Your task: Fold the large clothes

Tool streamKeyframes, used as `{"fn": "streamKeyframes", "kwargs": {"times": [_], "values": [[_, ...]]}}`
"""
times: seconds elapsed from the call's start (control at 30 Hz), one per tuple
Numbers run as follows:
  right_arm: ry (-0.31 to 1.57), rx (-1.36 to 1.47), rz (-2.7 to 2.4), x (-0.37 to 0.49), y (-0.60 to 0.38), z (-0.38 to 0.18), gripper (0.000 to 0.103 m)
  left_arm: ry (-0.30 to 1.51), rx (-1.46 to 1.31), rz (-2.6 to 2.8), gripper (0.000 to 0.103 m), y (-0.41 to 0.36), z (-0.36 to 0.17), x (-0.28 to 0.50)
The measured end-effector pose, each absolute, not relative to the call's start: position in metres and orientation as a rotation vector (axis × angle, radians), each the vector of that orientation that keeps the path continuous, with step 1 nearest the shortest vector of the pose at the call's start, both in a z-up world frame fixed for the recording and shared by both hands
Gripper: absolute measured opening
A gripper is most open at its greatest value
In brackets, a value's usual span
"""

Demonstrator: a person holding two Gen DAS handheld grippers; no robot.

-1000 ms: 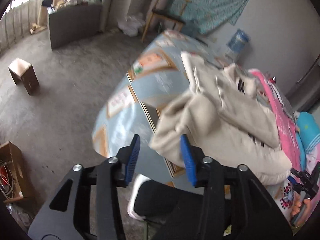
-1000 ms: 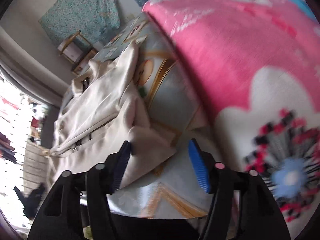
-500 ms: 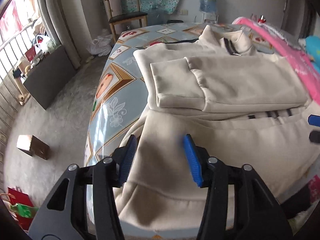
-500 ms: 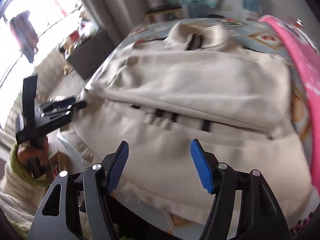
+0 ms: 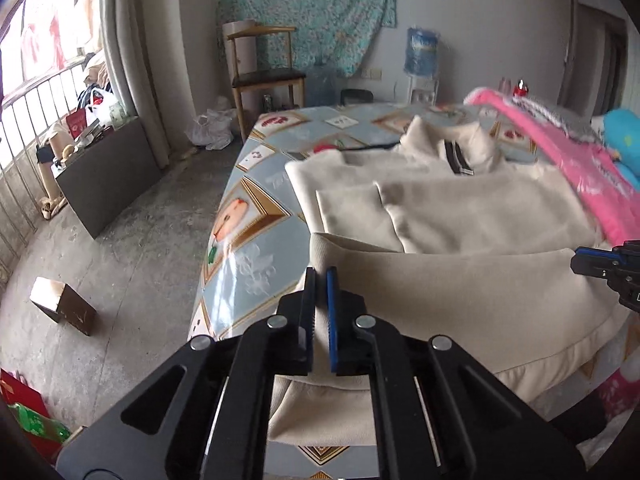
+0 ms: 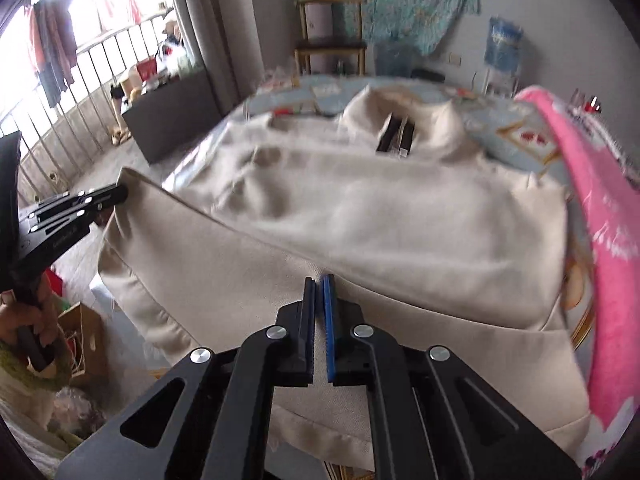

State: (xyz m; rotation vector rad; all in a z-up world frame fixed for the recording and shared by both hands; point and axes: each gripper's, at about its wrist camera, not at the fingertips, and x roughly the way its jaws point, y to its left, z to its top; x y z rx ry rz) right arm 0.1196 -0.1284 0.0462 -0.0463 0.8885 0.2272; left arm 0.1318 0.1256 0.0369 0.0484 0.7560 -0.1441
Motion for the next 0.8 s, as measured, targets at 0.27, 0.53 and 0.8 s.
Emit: {"fn": "streamKeyframes", "kwargs": {"times": [0.27, 0.53, 0.8], "values": [[0.979, -0.054, 0.152, 0.158, -0.138, 0.0, 0.001, 0.878, 0.037, -0.133, 0.005, 0.131, -0.011, 0.156], [1.046, 0.262, 0.307, 0.15, -0.169, 0.006, 0.037, 0.869, 0.06, -0.133, 0.005, 0.127, -0.01, 0.158], [1.043, -0.025, 0.234, 0.136, -0.122, -0.014, 0.018, 0.852, 0.062, -0.153, 0.009, 0.127, -0.008, 0.156]]}}
